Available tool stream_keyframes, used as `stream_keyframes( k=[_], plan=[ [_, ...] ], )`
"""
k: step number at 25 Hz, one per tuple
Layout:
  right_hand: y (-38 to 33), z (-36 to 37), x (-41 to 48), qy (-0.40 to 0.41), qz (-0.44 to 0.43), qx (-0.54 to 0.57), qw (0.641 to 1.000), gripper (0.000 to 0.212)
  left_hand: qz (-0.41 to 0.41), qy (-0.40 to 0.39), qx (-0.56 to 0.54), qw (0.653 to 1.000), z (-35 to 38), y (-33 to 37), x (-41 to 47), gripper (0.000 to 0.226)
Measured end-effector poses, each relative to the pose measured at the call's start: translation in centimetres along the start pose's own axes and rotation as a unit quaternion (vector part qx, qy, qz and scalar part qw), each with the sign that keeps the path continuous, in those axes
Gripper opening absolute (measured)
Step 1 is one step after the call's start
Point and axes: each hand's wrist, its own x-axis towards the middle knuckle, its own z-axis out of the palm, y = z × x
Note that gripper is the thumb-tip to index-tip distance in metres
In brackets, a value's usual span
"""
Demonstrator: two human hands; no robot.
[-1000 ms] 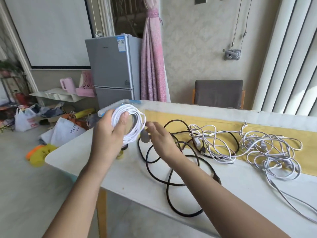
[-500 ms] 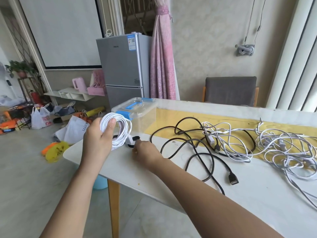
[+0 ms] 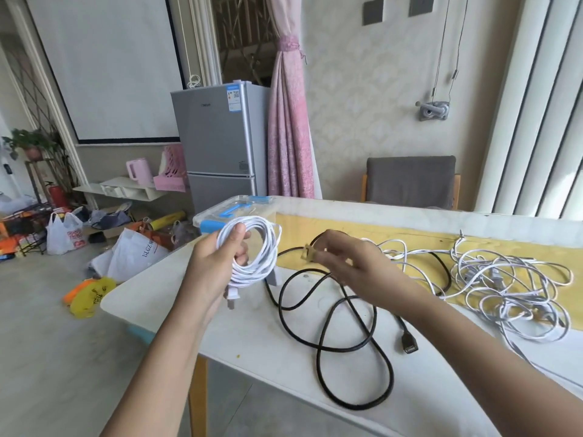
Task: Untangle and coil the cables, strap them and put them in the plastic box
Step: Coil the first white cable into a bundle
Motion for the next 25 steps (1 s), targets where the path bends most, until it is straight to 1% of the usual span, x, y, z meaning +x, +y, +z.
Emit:
stream_keyframes(
  k=[2, 4, 7, 9, 10, 11, 13, 15, 17, 19, 21, 23, 25],
  plan=[
    [0.9, -2.2, -0.7, 0.022, 0.0, 0.098, 0.995, 0.011, -0.031, -0.033, -0.053, 0.998, 2.7, -0.1, -0.2, 0.022],
    [2.0, -4.0, -1.4, 0.028, -0.002, 0.192, 0.981, 0.011, -0.055, -0.081, -0.084, 0.992, 5.5, -0.2, -0.3, 0.023],
    [3.6, -5.9, -3.1, 0.042, 0.018, 0.257, 0.965, 0.012, -0.071, -0.163, -0.102, 0.979, 9.8, -0.5, -0.3, 0.04],
    [4.7, -6.8, -4.1, 0.047, 0.037, 0.298, 0.953, 0.015, -0.074, -0.191, -0.112, 0.972, 12.7, -0.4, -0.2, 0.04],
    [5.2, -7.1, -4.4, 0.053, 0.045, 0.315, 0.947, 0.022, -0.073, -0.199, -0.116, 0.97, 14.0, -0.4, -0.1, 0.037],
    [5.6, -7.6, -4.6, 0.066, 0.054, 0.324, 0.942, 0.031, -0.069, -0.205, -0.116, 0.969, 15.3, -0.3, -0.1, 0.033],
    [6.1, -8.2, -4.8, 0.109, 0.072, 0.33, 0.935, 0.041, -0.044, -0.216, -0.091, 0.971, 17.2, -0.4, 0.3, 0.029],
    [6.7, -9.0, -5.1, 0.145, 0.077, 0.345, 0.924, 0.045, -0.007, -0.23, -0.048, 0.972, 18.8, -0.6, 0.7, 0.035],
    [7.2, -9.5, -5.5, 0.164, 0.081, 0.354, 0.917, 0.036, 0.03, -0.236, -0.012, 0.971, 20.1, -1.2, 1.1, 0.036],
    [7.5, -9.7, -5.7, 0.174, 0.091, 0.356, 0.914, 0.02, 0.062, -0.218, 0.019, 0.974, 20.9, -1.9, 1.4, 0.026],
    [7.4, -9.7, -5.7, 0.174, 0.1, 0.363, 0.91, 0.016, 0.09, -0.188, 0.048, 0.977, 21.3, -2.8, 1.6, 0.013],
    [7.3, -9.8, -5.6, 0.166, 0.103, 0.366, 0.91, 0.01, 0.105, -0.174, 0.056, 0.977, 21.4, -3.6, 1.9, 0.006],
    [7.1, -9.8, -5.4, 0.152, 0.108, 0.353, 0.917, 0.016, 0.11, -0.177, 0.056, 0.976, 21.4, -4.0, 1.8, 0.004]
  ],
)
